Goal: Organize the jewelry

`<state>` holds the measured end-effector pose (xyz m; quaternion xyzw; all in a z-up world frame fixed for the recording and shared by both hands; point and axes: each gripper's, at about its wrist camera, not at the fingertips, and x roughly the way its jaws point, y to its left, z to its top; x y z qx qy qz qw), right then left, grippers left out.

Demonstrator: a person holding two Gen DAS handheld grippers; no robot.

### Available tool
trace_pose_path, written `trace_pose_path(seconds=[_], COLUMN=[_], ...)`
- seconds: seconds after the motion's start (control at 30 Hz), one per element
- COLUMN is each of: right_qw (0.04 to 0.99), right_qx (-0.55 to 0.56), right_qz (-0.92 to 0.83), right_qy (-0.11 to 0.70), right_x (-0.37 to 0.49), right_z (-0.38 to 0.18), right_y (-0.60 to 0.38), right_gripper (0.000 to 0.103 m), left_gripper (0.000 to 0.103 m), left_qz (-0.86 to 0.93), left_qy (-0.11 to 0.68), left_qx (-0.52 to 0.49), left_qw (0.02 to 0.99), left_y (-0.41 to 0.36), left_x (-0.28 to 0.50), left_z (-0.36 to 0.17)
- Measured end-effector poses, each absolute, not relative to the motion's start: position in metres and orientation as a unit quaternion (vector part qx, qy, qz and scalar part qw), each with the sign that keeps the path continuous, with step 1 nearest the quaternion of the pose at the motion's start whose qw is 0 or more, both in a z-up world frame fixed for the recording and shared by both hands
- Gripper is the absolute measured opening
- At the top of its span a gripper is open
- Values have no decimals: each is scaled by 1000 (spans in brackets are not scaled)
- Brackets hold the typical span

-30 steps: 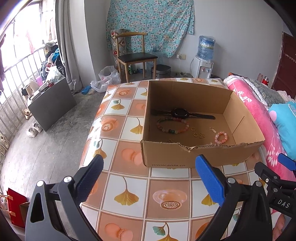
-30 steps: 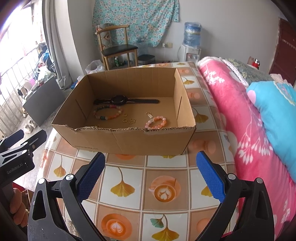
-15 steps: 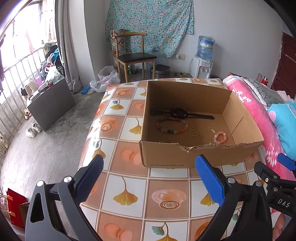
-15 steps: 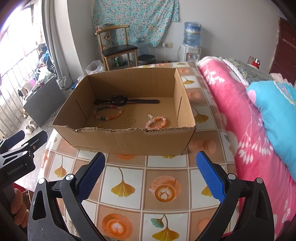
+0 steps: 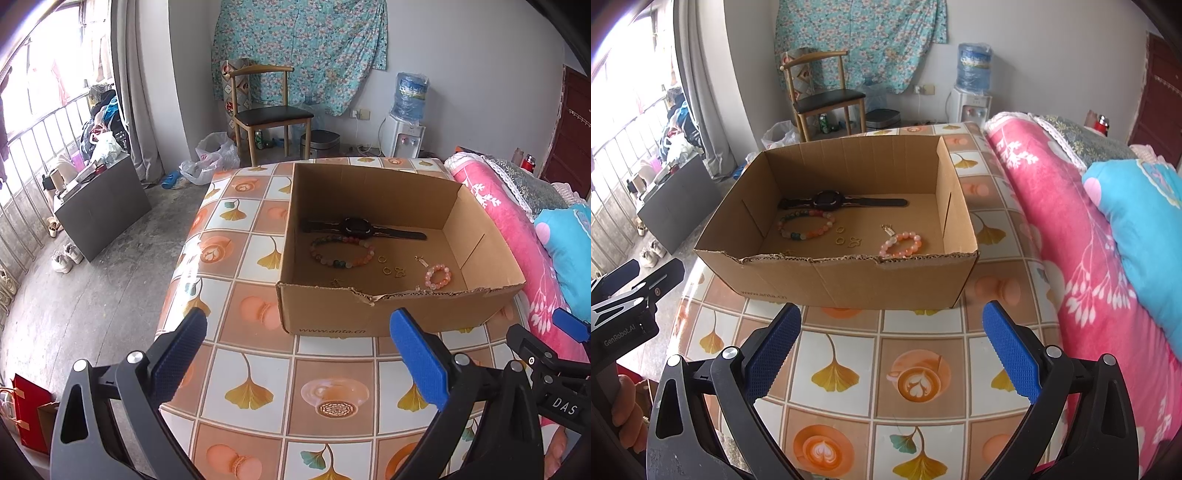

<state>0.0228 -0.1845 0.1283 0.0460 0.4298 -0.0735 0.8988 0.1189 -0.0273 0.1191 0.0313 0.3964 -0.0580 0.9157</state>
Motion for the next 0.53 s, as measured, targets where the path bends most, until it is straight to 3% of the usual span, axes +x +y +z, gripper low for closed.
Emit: trace_pose_path(seconds=[0.53], right_qw=[899], right_qx=[48], right_qz=[-76], right_qy=[429], right_x=[21], right_z=[127], right_y=[-183], right_gripper=[95], left_gripper=[98], left_qz=[-57], left_qy=[396], left_qx=[33], left_qw=[916], left_y=[-32], left_x=[119], left_z=[124])
